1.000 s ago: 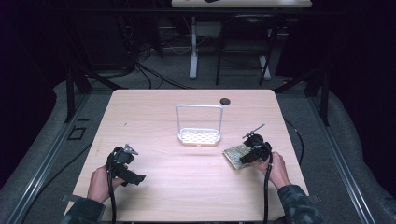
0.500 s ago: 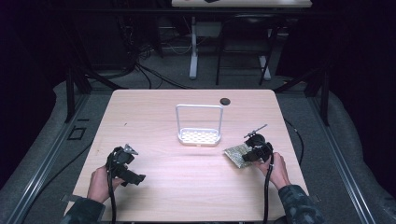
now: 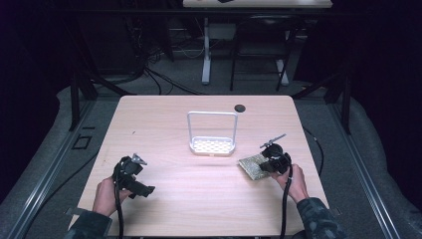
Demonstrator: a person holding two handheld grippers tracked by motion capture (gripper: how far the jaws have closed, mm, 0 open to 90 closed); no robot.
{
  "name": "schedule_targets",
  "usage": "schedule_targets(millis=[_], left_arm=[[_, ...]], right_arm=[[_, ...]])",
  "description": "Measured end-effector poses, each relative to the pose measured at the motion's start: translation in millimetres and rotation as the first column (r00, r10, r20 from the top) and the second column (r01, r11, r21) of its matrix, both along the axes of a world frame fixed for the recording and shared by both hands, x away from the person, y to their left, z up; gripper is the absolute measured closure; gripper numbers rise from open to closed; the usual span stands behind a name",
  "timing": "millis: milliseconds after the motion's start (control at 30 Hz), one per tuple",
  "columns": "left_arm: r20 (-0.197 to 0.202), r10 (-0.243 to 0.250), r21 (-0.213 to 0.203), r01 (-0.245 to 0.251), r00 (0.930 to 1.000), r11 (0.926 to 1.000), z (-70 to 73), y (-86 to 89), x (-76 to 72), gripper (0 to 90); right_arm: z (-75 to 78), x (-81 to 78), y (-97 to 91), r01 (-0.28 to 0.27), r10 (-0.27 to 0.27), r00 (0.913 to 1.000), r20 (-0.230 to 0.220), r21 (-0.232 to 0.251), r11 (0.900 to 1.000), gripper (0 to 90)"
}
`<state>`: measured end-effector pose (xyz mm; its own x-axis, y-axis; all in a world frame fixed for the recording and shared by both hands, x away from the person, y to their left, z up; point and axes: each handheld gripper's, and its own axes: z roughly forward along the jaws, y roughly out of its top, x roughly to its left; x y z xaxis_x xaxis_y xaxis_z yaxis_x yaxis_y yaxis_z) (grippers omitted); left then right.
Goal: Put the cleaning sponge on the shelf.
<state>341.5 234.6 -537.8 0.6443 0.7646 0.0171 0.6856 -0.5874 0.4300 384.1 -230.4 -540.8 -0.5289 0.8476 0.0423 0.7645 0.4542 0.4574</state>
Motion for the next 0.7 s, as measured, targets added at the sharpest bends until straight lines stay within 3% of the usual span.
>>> schedule_targets(millis=[333, 700], left_arm=[[0.002, -0.002, 0.001, 0.002, 1.0000, 1.0000, 0.5, 0.1, -0.1, 0.2], [0.001, -0.003, 0.001, 0.003, 1.0000, 1.0000, 0.2, 0.0, -0.1, 0.2]], right_arm=[[13.2, -7.1, -0.6, -0.008, 0.007, 0.9981, 0.061, 0.016, 0.9998, 89.7], [20.1, -11.6, 2.7, -0.020, 0.019, 0.9964, 0.083, 0.016, 0.9997, 89.5]])
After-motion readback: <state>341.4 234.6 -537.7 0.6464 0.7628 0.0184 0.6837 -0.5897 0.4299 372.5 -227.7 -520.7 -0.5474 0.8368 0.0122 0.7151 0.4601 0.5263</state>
